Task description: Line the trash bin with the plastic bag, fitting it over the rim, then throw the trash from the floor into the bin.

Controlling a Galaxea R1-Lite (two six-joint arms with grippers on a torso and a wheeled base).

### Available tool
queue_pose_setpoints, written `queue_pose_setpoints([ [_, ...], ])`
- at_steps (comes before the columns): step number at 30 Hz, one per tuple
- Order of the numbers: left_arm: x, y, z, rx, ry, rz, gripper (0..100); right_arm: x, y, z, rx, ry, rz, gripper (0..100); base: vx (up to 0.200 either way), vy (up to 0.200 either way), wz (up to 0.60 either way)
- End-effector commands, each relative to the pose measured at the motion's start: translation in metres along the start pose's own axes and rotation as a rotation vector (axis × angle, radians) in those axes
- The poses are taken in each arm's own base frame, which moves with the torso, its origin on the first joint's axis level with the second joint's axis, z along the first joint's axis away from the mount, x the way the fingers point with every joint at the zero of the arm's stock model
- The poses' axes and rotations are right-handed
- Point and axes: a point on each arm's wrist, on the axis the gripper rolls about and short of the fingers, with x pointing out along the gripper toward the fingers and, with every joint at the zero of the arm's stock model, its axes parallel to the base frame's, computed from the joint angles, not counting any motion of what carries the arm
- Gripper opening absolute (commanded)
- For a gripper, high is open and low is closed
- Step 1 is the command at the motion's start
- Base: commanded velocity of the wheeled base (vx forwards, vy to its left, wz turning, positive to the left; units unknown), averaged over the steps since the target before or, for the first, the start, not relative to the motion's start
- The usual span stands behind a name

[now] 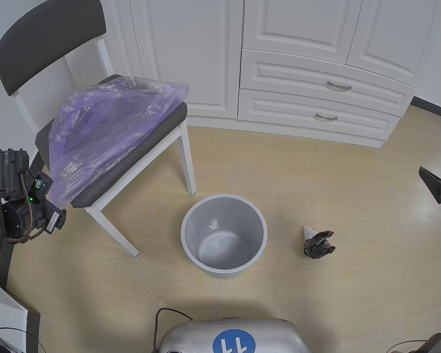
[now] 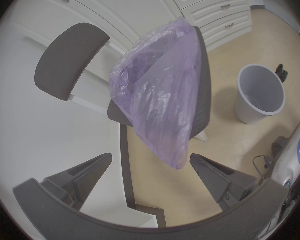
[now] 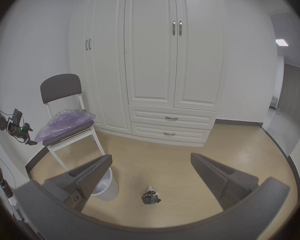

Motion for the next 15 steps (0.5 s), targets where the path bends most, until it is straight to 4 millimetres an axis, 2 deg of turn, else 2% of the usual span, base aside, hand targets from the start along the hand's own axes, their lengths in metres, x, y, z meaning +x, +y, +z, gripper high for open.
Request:
queue_pose_setpoints([
  [1,0.006,0.005,0.004,-0.010,0.009,0.026,100,0.001,-0.001,0.000,0.002,0.002,-0.007,100,0.000,0.000,0.00],
  [8,-0.005,0.036,0.012,-0.076,-0.033,0.120,100,0.000,-0.001,0.002,0.004,-0.007,-0.009,100,0.000,0.000,0.00],
  [15,-0.009,0.056,0.007,-0.129,-0.044,0.170,100,-0.001,-0.001,0.002,0.006,-0.010,-0.009,100,0.000,0.000,0.00],
])
